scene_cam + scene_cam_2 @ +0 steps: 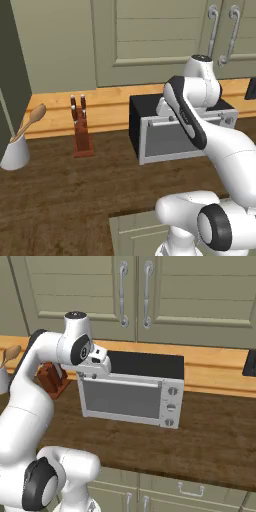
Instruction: Take a straw from the drawer in front and place it inside the glass cup on the dining counter.
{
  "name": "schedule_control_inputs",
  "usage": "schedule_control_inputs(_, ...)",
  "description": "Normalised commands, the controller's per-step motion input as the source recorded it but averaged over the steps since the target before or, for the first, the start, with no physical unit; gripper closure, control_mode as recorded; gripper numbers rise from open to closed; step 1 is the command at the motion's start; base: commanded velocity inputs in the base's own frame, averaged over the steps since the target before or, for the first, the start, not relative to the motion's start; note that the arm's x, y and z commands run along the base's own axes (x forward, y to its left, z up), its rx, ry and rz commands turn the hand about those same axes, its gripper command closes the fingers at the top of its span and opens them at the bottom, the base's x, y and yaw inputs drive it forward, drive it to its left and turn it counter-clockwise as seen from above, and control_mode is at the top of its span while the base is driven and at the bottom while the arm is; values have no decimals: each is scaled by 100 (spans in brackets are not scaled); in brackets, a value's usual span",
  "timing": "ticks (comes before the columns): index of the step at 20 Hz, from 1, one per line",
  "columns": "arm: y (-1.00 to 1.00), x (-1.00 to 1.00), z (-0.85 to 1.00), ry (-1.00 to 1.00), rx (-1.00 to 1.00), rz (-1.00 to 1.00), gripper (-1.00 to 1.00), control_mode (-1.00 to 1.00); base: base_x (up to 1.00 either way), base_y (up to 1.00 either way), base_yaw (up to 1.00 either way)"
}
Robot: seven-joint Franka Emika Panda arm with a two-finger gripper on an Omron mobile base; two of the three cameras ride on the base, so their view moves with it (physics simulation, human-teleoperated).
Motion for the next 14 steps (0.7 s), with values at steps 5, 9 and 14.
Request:
schedule_control_inputs(5, 0, 0, 0, 0, 0, 0, -100, 100, -27, 0, 0)
schedule_control_inputs(9, 0, 0, 0, 0, 0, 0, -100, 100, -72, -16, 0)
schedule_control_inputs(14, 0, 0, 0, 0, 0, 0, -100, 100, -13, -68, 20)
